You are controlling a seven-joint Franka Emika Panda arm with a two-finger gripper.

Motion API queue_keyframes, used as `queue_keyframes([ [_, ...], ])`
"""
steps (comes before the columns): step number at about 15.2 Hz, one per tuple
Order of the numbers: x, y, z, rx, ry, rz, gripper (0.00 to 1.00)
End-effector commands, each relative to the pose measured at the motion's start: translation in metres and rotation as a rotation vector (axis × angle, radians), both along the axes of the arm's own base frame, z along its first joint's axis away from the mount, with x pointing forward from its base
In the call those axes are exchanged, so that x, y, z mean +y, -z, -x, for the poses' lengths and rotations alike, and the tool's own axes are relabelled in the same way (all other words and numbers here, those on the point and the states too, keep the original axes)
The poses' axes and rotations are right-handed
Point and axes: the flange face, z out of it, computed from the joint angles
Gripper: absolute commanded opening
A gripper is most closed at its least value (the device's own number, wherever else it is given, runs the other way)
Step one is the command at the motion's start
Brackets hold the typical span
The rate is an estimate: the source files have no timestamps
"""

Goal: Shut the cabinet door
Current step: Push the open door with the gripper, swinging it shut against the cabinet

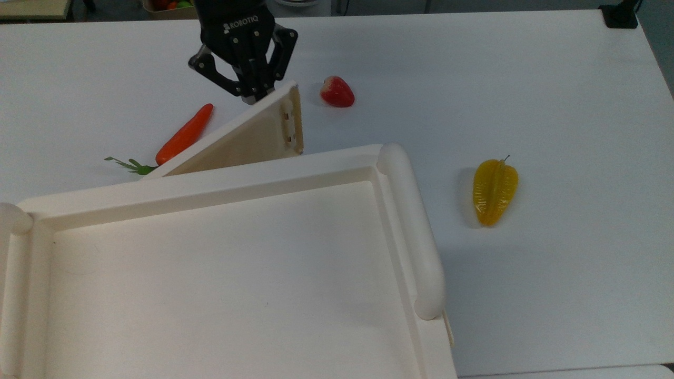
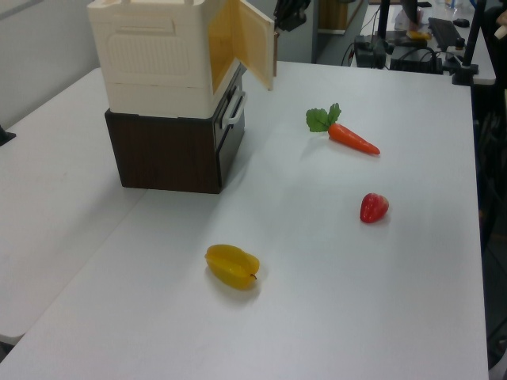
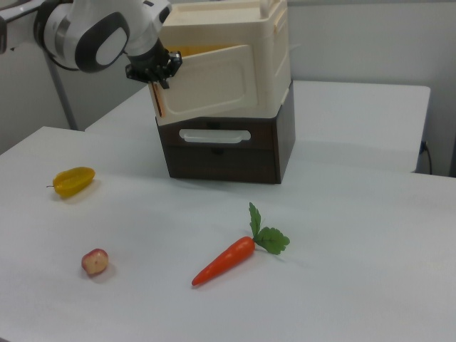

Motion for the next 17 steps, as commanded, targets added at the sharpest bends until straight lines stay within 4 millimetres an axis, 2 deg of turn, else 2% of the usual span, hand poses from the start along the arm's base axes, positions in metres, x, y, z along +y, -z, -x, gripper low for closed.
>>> queue_keyframes([
  [1, 0.045, 0.014, -0.017, -0.041, 0.135, -0.058, 0.0],
  [5, 0.075, 0.022, -0.034, -0.102, 0.284, -0.144, 0.0],
  [10, 0.089, 0.029, -0.054, -0.145, 0.408, -0.218, 0.0],
  [12, 0.103, 0.03, -0.056, -0.214, 0.41, -0.237, 0.0],
  [13, 0.103, 0.037, -0.059, -0.218, 0.418, -0.23, 0.0],
  [17, 0.105, 0.038, -0.059, -0.215, 0.419, -0.229, 0.0],
])
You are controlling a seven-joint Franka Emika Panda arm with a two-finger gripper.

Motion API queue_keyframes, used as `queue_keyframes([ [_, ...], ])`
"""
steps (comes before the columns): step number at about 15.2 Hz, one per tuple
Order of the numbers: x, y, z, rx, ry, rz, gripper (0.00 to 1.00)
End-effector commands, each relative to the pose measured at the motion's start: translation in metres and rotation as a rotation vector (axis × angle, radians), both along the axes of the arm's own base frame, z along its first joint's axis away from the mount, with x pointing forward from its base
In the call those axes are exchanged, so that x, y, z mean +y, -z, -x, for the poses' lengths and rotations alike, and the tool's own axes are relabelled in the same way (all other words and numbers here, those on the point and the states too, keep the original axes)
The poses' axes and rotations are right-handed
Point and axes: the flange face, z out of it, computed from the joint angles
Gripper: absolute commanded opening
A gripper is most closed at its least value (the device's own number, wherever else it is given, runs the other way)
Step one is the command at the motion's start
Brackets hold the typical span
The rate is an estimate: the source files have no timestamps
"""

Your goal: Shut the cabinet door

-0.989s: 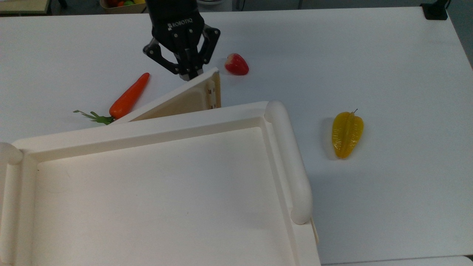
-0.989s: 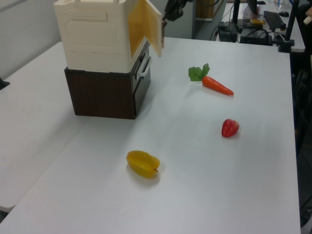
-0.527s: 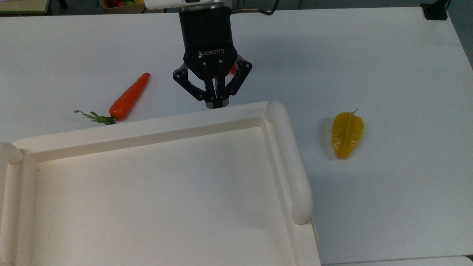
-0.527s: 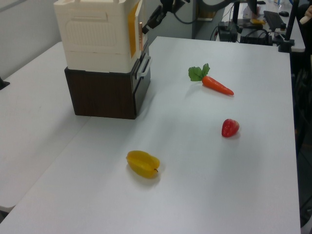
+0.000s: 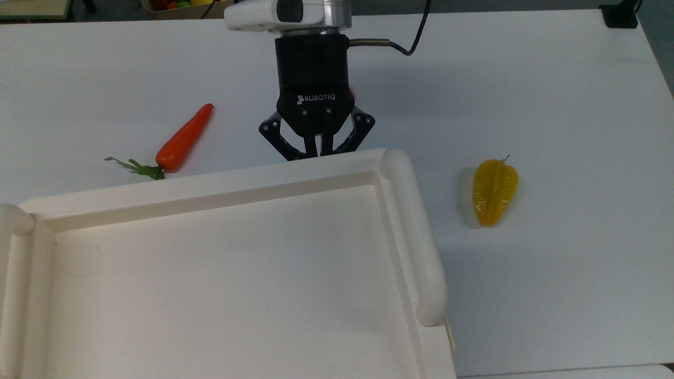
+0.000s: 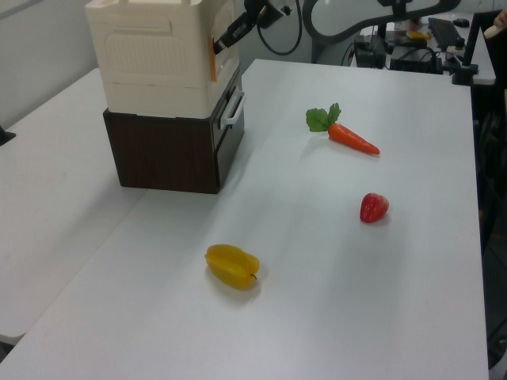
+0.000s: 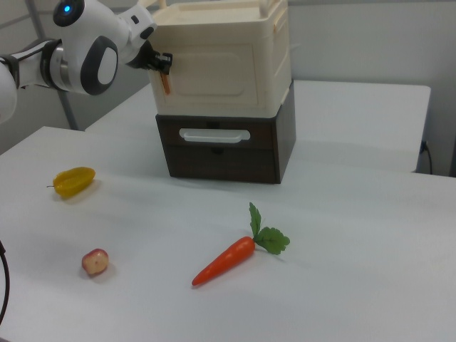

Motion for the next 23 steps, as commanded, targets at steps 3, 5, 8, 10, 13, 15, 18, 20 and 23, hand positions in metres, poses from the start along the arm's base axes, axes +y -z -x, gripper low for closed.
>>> queue_keyframes([
  [3, 0.008, 0.007, 0.0, 0.01, 0.006, 0.005, 0.0],
  [5, 0.002, 0.021, 0.005, 0.124, 0.005, 0.028, 0.0],
  [8, -0.01, 0.032, 0.02, 0.333, 0.008, 0.047, 0.0],
  [10, -0.025, 0.032, 0.034, 0.477, 0.019, 0.051, 0.0],
  [13, -0.06, 0.024, 0.058, 0.652, 0.059, 0.037, 0.0],
  [15, -0.101, 0.009, 0.082, 0.763, 0.11, 0.008, 0.0],
  [18, -0.138, -0.01, 0.109, 0.829, 0.157, -0.025, 0.0],
  [20, -0.162, -0.017, 0.126, 0.842, 0.185, -0.047, 0.35],
  [23, -0.177, -0.011, 0.131, 0.858, 0.217, -0.012, 1.0],
])
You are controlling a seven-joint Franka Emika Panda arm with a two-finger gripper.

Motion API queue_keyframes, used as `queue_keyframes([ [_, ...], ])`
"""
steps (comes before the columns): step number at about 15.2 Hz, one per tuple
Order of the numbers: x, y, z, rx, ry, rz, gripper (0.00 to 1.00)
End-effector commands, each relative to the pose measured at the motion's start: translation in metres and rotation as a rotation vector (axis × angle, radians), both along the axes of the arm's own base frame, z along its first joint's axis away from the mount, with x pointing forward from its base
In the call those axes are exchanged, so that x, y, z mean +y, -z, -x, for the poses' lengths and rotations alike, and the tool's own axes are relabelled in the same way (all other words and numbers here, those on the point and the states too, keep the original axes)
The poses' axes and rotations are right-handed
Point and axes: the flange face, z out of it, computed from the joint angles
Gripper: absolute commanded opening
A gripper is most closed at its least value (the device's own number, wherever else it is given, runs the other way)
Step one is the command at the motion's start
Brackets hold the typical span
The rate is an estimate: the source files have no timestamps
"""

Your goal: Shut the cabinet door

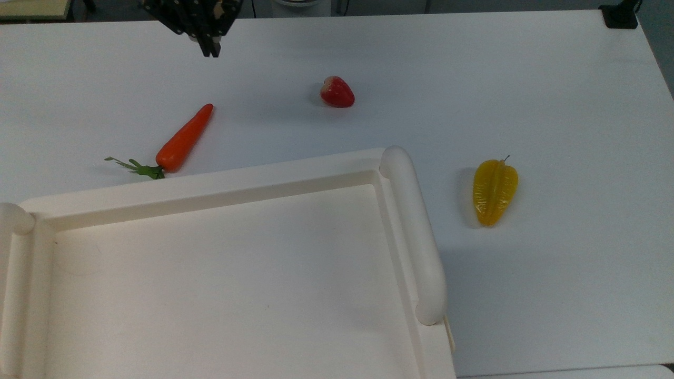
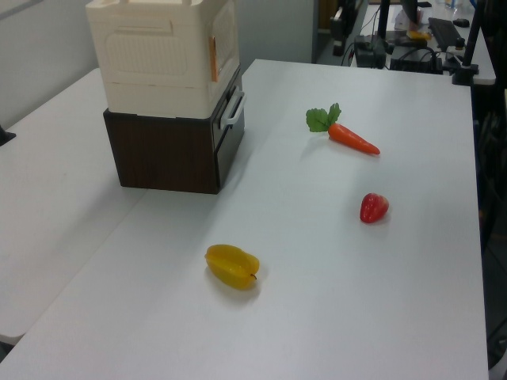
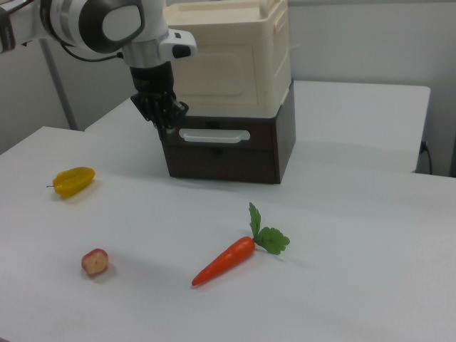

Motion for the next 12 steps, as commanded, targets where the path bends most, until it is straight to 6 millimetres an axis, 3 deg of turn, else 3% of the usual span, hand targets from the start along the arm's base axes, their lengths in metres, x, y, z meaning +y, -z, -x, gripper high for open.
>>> queue_keyframes([
  [1, -0.001, 0.021, 0.017, 0.061, 0.022, 0.061, 1.0],
  [4, 0.012, 0.024, 0.019, 0.086, 0.132, 0.108, 1.0],
  [8, 0.014, 0.031, 0.023, 0.125, 0.119, 0.138, 1.0],
  [12, 0.001, 0.036, 0.021, 0.132, 0.113, 0.14, 1.0],
])
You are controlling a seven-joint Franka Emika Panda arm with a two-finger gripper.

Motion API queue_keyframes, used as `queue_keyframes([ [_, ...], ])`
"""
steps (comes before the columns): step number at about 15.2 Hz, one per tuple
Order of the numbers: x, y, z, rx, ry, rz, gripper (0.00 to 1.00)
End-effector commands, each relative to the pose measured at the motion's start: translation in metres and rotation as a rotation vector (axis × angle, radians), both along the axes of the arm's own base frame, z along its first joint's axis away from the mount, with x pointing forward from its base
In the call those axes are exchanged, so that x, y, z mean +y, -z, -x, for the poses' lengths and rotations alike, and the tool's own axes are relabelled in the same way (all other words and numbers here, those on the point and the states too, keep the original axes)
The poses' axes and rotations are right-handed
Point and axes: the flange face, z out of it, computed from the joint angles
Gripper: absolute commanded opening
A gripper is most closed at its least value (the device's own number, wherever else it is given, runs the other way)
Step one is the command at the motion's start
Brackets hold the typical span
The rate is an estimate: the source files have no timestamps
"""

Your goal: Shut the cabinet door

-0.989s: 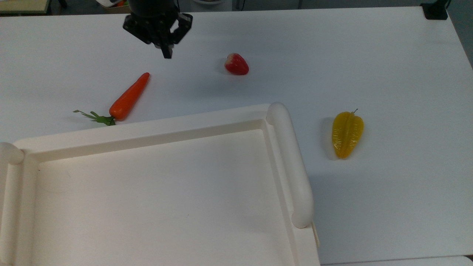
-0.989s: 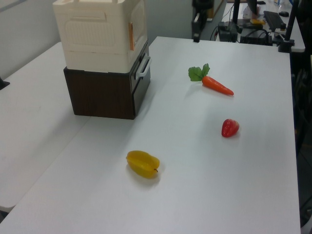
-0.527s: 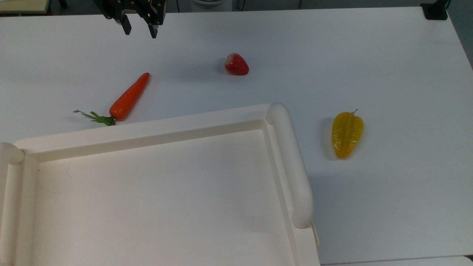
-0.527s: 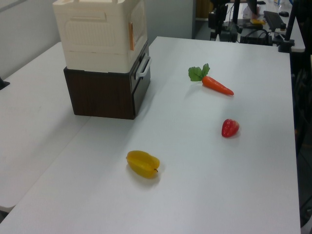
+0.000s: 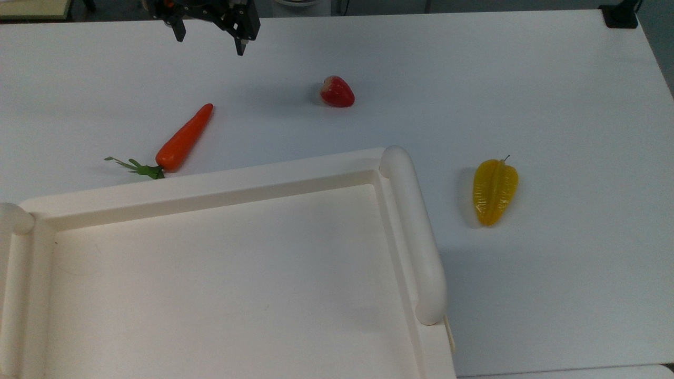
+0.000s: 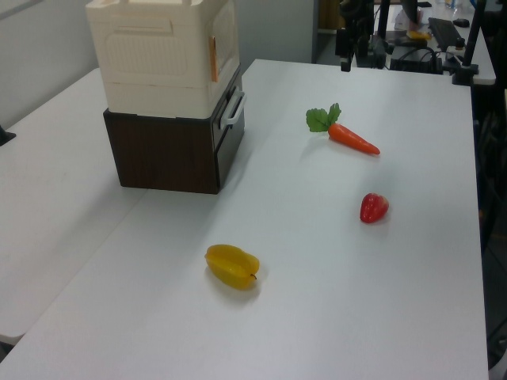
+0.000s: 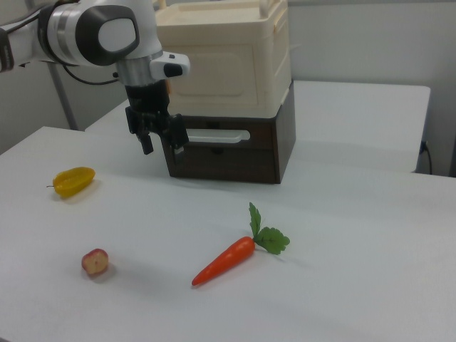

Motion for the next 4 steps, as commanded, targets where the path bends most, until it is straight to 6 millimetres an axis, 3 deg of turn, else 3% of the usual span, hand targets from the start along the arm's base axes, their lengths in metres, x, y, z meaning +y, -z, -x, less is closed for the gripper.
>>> queue_keyframes([
  [1, -0.0169, 0.0068, 0.0051, 0.017, 0.011, 0.014, 1.0],
  [4, -0.0244, 0.0046, 0.0061, 0.009, 0.02, 0.013, 1.0],
])
